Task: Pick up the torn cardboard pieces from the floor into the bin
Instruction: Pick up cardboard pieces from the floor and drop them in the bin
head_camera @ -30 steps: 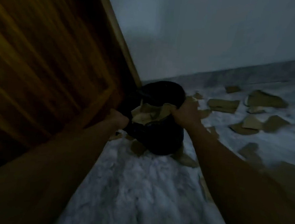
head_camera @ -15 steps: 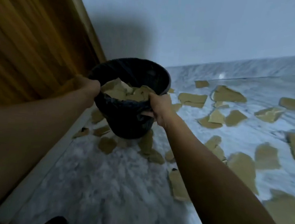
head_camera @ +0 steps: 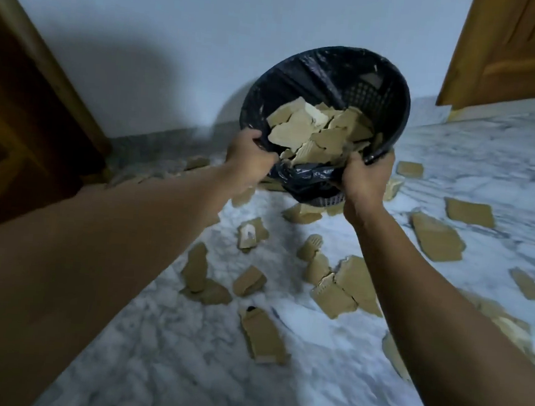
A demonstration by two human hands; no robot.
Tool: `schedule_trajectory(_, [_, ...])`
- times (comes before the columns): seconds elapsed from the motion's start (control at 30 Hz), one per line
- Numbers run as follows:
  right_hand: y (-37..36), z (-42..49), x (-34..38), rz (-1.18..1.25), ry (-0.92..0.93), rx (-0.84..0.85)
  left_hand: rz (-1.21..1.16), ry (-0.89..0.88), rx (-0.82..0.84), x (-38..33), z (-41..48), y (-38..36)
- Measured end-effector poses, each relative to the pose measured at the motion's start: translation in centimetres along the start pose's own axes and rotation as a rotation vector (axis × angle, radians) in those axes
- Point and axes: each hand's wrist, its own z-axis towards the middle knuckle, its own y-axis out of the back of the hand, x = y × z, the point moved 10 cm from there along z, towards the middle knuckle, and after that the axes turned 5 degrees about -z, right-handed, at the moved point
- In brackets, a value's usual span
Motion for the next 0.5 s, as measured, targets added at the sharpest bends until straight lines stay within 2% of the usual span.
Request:
schedule_trajectory(0.3, [8.8, 2.4, 1.9, -0.022, -0.002, -0.246, -0.220, 0.067, 0.226, -2.9, -1.6, -9.5])
schedule_trajectory(0.4, [9.9, 3.1, 1.5, -0.056, -0.070, -0.246, -0.277, 0.127, 0.314, -2.6, -1.8, -11.3])
schedule_trajectory(0.5, [10.5, 3.2, 0.0, -0.001, -0.164, -0.192, -0.148, 0.124, 0.441, -2.5, -2.6, -12.7])
